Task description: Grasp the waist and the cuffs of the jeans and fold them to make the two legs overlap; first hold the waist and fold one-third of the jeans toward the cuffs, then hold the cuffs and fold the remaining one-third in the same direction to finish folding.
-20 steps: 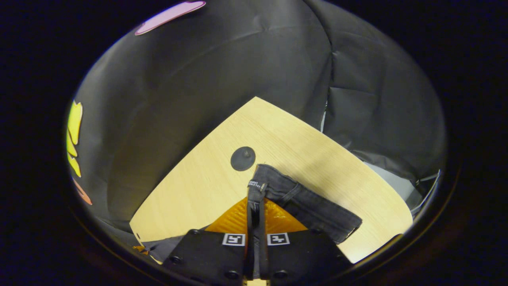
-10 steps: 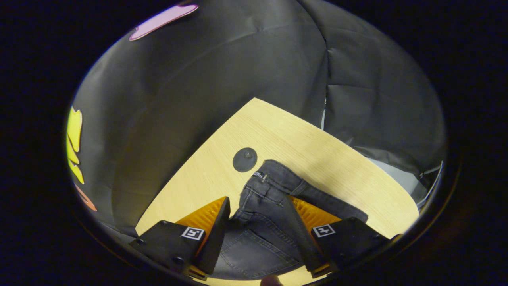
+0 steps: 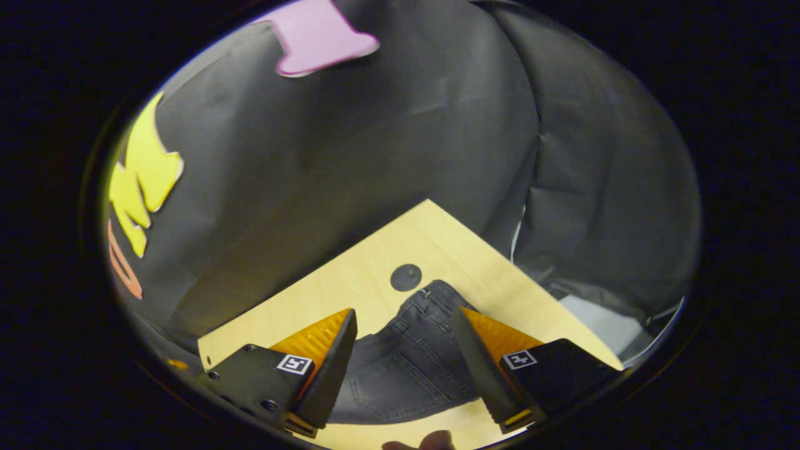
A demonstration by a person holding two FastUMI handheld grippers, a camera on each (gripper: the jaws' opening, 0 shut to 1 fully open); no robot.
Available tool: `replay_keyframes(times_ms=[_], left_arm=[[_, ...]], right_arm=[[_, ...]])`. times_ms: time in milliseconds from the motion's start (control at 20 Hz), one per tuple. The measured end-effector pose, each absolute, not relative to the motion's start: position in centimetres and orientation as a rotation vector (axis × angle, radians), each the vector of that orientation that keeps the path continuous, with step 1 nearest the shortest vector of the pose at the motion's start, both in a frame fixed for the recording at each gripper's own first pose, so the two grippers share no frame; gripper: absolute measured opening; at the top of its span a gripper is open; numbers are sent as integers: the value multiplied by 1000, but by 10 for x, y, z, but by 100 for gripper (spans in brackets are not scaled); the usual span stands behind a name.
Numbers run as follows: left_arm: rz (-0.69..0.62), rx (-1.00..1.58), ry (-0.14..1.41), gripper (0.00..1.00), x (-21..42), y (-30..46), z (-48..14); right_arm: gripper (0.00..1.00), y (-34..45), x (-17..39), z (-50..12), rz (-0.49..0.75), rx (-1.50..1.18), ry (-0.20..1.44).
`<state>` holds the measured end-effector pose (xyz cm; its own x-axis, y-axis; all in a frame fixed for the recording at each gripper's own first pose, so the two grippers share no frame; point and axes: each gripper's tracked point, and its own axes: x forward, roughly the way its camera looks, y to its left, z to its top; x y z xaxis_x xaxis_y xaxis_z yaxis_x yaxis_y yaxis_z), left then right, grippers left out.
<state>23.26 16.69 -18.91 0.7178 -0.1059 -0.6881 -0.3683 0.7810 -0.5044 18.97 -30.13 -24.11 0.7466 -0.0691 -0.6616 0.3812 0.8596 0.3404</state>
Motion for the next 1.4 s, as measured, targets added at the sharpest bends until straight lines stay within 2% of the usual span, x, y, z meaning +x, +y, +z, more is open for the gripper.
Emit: replay_keyframes(times_ms=[50,100,300,450,700,900,1100,1400], left_arm=[[141,-624,719,99,229,163,-169],[120,-576,670,99,224,158,-148],[43,-370,488,99,196,127,-79],[12,-206,341,98,166,103,-40],[6,-70,175,98,115,57,-20],[-13,-70,154,98,85,18,-24],[-32,-109,196,98,88,-1,-30],[6,-74,248,98,95,-13,-32]], right_arm=[[87,-297,181,-225,-233,433,656],[94,-293,171,-208,-212,382,621],[94,-276,122,-137,-140,186,446],[94,-257,77,-96,-112,134,341],[94,-236,2,-82,-117,96,286],[94,-235,-19,-96,-135,137,285],[94,-255,-4,-142,-152,211,345],[94,-337,64,-295,-244,353,527]])
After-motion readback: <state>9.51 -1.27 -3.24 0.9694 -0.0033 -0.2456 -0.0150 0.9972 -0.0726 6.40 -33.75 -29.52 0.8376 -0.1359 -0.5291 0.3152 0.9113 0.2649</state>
